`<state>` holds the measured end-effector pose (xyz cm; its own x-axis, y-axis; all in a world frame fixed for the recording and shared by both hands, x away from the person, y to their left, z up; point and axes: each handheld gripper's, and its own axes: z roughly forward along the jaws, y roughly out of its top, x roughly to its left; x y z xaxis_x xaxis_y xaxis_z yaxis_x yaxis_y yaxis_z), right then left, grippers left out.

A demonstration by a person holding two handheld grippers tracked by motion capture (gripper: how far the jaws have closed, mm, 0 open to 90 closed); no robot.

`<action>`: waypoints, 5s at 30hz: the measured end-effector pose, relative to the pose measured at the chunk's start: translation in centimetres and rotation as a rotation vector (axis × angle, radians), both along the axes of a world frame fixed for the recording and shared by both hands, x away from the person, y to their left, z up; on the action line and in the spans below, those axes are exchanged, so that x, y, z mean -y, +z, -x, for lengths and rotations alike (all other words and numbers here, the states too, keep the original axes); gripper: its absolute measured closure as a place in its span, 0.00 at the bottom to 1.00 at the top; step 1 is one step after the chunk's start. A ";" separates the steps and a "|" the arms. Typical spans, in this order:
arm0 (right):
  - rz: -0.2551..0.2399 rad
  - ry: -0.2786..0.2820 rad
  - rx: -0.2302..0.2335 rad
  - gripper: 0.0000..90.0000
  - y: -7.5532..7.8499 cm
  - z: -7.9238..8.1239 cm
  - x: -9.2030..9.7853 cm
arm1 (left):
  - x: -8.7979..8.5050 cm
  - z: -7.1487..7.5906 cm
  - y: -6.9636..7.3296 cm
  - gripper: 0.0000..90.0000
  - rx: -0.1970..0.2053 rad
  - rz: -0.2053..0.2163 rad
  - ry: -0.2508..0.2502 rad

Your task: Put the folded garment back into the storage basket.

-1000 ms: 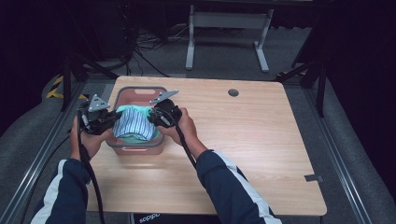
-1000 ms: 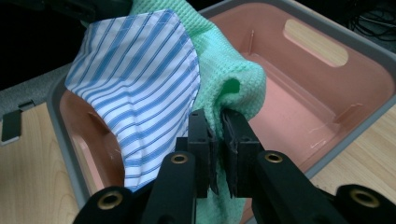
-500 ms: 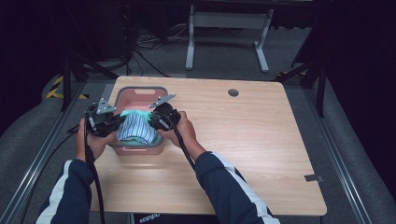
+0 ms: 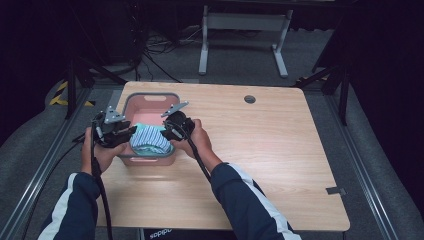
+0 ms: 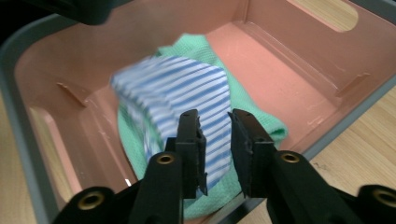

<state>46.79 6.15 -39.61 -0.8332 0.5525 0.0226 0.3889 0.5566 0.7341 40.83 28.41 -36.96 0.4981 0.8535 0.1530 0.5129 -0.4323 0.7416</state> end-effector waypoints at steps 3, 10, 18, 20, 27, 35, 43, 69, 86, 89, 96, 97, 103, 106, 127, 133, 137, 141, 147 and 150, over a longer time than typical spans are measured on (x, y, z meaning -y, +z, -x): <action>0.007 -0.008 0.011 0.79 0.2 0.1 0.2 | -0.1 0.1 0.1 0.67 0.011 0.019 0.008; 0.004 -0.017 0.026 0.72 0.7 0.3 0.9 | 0.2 0.8 0.3 0.56 0.026 0.035 0.001; 0.037 0.014 0.094 0.53 1.4 1.5 2.1 | 0.4 2.2 0.8 0.41 0.060 0.090 0.016; 0.044 0.018 0.099 0.51 1.5 1.6 2.2 | 0.6 2.6 1.0 0.39 0.072 0.101 -0.001; 0.054 0.023 0.131 0.46 2.3 2.5 4.0 | 2.1 4.4 1.7 0.34 0.110 0.103 -0.048; 0.086 -0.003 0.172 0.42 3.0 3.4 6.7 | 4.3 6.2 1.8 0.31 0.101 0.086 -0.082; 0.131 -0.036 0.191 0.38 2.8 4.0 9.5 | 6.2 7.1 1.3 0.28 0.096 0.061 -0.143; 0.169 -0.076 0.229 0.34 1.7 7.6 17.4 | 12.1 8.6 -1.0 0.26 0.083 -0.022 -0.311; 0.191 -0.151 0.207 0.34 -1.5 9.5 23.9 | 14.9 9.0 -4.1 0.25 0.036 -0.100 -0.397; 0.196 -0.167 0.195 0.34 -2.1 9.8 24.7 | 15.3 9.0 -4.6 0.25 0.029 -0.117 -0.409; 0.210 -0.182 0.170 0.32 -3.8 10.6 26.9 | 16.1 9.0 -6.2 0.25 -0.001 -0.153 -0.428; 0.209 -0.186 0.170 0.32 -4.0 10.7 27.2 | 16.1 9.0 -6.2 0.25 -0.001 -0.153 -0.428; 0.209 -0.202 0.155 0.31 -4.8 11.0 28.5 | 16.5 8.8 -7.1 0.24 -0.036 -0.133 -0.451; 0.200 -0.206 0.147 0.30 -5.4 11.3 29.4 | 16.5 8.8 -7.4 0.24 -0.041 -0.133 -0.453; 0.112 -0.284 0.071 0.27 -8.2 14.2 34.1 | 16.6 7.8 -9.8 0.22 -0.106 -0.103 -0.535; 0.011 -0.339 0.032 0.23 -9.0 15.0 35.9 | 16.5 7.3 -10.6 0.20 -0.156 -0.045 -0.538; 0.006 -0.341 0.021 0.23 -9.0 15.1 36.1 | 16.1 6.9 -11.3 0.17 -0.186 0.051 -0.522; 0.004 -0.332 0.020 0.22 -9.0 14.9 36.2 | 16.1 6.9 -11.3 0.16 -0.185 0.050 -0.522; 0.005 -0.324 0.018 0.22 -9.0 14.8 36.2 | 16.1 6.9 -11.3 0.16 -0.185 0.050 -0.521; 0.006 -0.322 0.018 0.22 -9.0 14.8 36.2 | 16.1 6.9 -11.3 0.16 -0.185 0.051 -0.521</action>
<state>31.99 -30.10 -48.64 -0.6156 0.7880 0.0058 0.5329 0.4109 0.7397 33.96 12.31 -48.31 0.8711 0.4910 -0.0123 0.3644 -0.6293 0.6865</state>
